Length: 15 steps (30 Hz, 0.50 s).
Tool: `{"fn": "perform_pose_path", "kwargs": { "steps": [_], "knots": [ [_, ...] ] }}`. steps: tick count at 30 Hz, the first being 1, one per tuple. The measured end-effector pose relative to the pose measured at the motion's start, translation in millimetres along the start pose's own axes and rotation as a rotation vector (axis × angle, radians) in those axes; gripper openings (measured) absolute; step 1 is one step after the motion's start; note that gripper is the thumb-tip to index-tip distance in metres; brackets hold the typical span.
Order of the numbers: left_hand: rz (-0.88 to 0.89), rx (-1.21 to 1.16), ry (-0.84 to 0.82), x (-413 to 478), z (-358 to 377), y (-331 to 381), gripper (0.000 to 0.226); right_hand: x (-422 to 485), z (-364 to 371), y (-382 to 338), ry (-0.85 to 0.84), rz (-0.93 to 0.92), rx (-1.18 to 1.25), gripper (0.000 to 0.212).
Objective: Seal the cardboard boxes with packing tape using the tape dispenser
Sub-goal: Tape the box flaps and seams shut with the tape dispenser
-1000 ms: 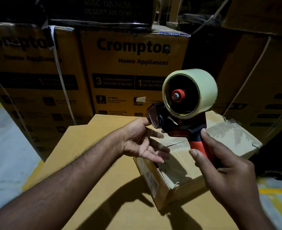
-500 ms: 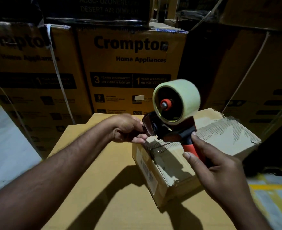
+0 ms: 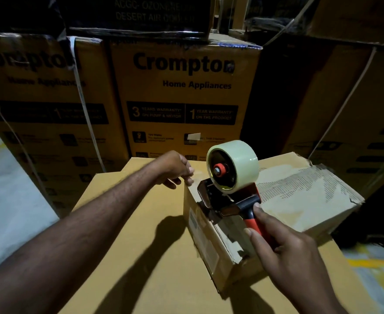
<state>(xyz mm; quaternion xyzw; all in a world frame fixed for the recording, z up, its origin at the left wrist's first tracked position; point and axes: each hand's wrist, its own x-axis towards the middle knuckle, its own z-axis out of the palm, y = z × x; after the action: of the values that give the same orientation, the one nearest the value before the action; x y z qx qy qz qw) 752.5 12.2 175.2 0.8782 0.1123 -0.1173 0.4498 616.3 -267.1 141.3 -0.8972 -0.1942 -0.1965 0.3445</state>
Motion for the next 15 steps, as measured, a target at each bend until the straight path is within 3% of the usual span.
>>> {"fn": "perform_pose_path", "kwargs": {
  "steps": [6, 15],
  "knots": [
    [-0.013, 0.036, 0.081, 12.3, 6.5, -5.7, 0.013, -0.5, 6.3, -7.6, 0.008, -0.01, -0.01, 0.055],
    [0.073, 0.398, 0.362, 23.8, 22.4, -10.3, 0.014, -1.9, 18.8, -7.4, 0.069, -0.007, -0.054, 0.049]
  ]
}}
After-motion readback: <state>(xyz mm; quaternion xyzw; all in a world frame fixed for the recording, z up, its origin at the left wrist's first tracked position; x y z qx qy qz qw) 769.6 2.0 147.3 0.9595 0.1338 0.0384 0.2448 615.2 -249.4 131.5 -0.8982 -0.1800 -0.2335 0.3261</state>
